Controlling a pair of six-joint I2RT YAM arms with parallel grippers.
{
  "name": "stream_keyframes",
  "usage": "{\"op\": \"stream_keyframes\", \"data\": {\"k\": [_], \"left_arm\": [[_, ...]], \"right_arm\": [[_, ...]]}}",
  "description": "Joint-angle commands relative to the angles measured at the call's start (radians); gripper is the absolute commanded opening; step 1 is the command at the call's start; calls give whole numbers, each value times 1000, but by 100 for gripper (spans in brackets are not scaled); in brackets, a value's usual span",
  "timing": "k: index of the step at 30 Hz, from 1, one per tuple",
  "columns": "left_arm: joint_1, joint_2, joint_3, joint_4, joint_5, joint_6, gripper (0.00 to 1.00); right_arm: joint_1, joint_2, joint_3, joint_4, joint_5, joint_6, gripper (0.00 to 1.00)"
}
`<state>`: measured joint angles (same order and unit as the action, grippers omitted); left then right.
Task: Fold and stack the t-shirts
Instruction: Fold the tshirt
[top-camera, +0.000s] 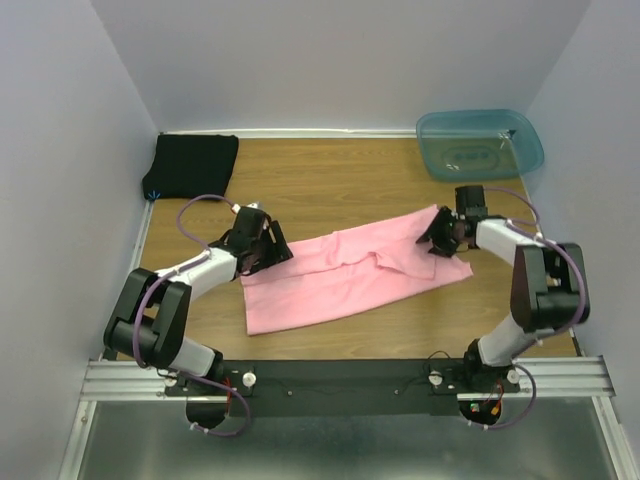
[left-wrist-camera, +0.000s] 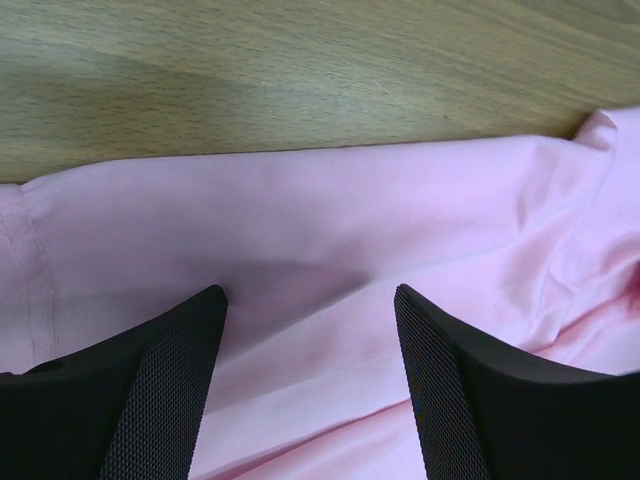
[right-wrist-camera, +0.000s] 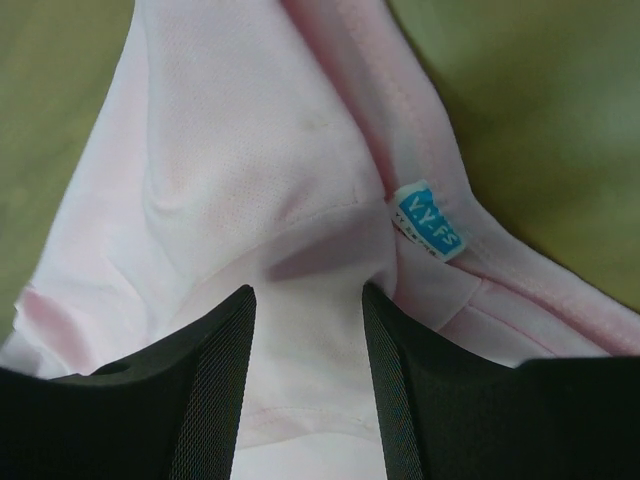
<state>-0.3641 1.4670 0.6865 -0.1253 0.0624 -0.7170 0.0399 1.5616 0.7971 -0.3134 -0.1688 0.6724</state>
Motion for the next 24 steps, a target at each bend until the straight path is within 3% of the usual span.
{"op": "stream_keyframes", "data": {"k": [1, 6, 12, 17, 19, 24], "left_arm": [[-6, 36, -140, -36, 120, -73, 78], [-42, -63, -160, -69, 166, -74, 77], [-75, -187, -218, -137, 220, -169, 79], [-163, -344, -304, -137, 255, -289, 83], [-179, -376, -306, -139, 255, -328, 91], [-193, -496, -248, -169, 208, -355, 97]], "right_arm": [[21, 257, 146, 77, 51, -63, 56], [107, 616, 594, 77, 16, -137, 56], [120, 813, 951, 66, -47, -129, 56], [132, 868, 1060, 66, -104, -191, 56], [135, 856, 1077, 66, -132, -218, 57], [159, 699, 1007, 65, -169, -250, 63]]}}
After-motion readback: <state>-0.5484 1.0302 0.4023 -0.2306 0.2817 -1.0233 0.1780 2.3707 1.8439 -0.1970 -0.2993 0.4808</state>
